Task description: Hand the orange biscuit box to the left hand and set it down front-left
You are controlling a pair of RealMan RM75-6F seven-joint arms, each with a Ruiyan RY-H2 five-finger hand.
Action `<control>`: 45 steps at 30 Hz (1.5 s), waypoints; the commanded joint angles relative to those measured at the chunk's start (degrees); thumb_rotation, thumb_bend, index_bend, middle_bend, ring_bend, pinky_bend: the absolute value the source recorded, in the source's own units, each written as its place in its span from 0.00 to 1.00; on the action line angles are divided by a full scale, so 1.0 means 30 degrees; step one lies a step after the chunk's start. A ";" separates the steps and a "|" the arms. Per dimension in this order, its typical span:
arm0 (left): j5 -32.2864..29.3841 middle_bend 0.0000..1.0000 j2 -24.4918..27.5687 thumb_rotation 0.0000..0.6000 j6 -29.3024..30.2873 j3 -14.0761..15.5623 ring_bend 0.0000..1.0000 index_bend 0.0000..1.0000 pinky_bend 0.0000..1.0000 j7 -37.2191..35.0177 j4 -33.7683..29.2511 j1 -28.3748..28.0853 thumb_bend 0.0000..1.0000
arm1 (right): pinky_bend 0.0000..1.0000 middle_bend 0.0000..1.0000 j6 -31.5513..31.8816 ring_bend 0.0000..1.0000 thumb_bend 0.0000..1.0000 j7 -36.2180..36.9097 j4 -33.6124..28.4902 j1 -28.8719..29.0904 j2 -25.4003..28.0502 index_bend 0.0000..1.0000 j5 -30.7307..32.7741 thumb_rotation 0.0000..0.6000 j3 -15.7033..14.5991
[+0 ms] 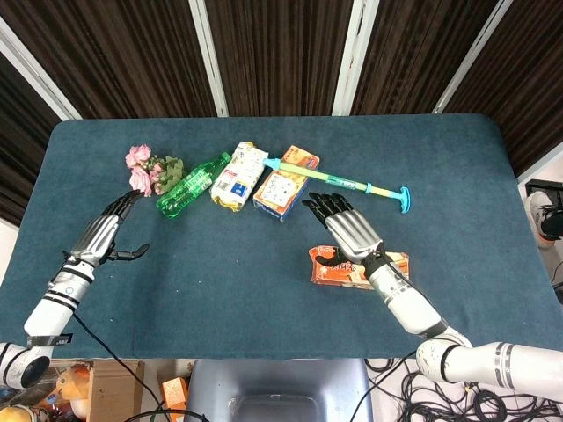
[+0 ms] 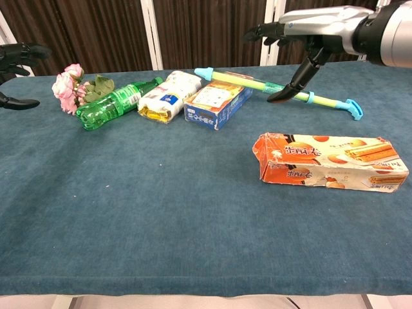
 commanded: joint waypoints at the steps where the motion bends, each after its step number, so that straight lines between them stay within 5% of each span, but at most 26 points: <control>1: 0.0092 0.00 0.0317 1.00 0.0220 0.0101 0.00 0.00 0.09 0.0209 -0.0405 0.0091 0.28 | 0.00 0.00 0.0153 0.00 0.13 -0.0092 0.0259 0.0143 -0.0170 0.00 0.0035 1.00 -0.0286; 9: 0.1731 0.00 0.3344 1.00 0.2582 0.1764 0.00 0.00 0.05 0.3675 -0.2620 0.1966 0.28 | 0.00 0.00 0.2389 0.00 0.13 -0.1883 -0.1090 -0.1744 0.2238 0.00 -0.1349 1.00 -0.2982; 17: 0.3595 0.00 0.3820 1.00 0.5485 0.3487 0.00 0.00 0.03 0.3983 -0.3596 0.4279 0.28 | 0.00 0.00 0.1395 0.00 0.13 0.1653 0.0845 -0.3979 0.3725 0.00 -0.2936 1.00 -0.5023; 28: 0.3432 0.00 0.3254 1.00 0.4981 0.3862 0.00 0.00 0.03 0.4481 -0.3145 0.4382 0.28 | 0.00 0.00 -0.0296 0.00 0.13 0.5542 0.4392 -0.4734 0.2166 0.00 -0.5342 1.00 -0.5663; 39: 0.3055 0.00 0.3236 1.00 0.4773 0.3916 0.00 0.00 0.03 0.4831 -0.2981 0.4496 0.28 | 0.01 0.02 -0.1022 0.00 0.13 0.7888 0.7163 -0.4650 -0.0290 0.01 -0.6484 1.00 -0.5207; 40: 0.3022 0.00 0.3270 1.00 0.4784 0.3909 0.00 0.00 0.03 0.4863 -0.3007 0.4515 0.28 | 0.04 0.05 -0.0865 0.03 0.13 0.7894 0.7487 -0.4663 -0.0588 0.04 -0.6497 1.00 -0.5086; 45: 0.3020 0.00 0.3416 1.00 0.4799 0.3962 0.00 0.00 0.03 0.4883 -0.3094 0.4594 0.28 | 0.54 0.47 -0.0439 0.48 0.14 0.7700 0.8263 -0.4773 -0.1382 0.56 -0.6554 1.00 -0.4883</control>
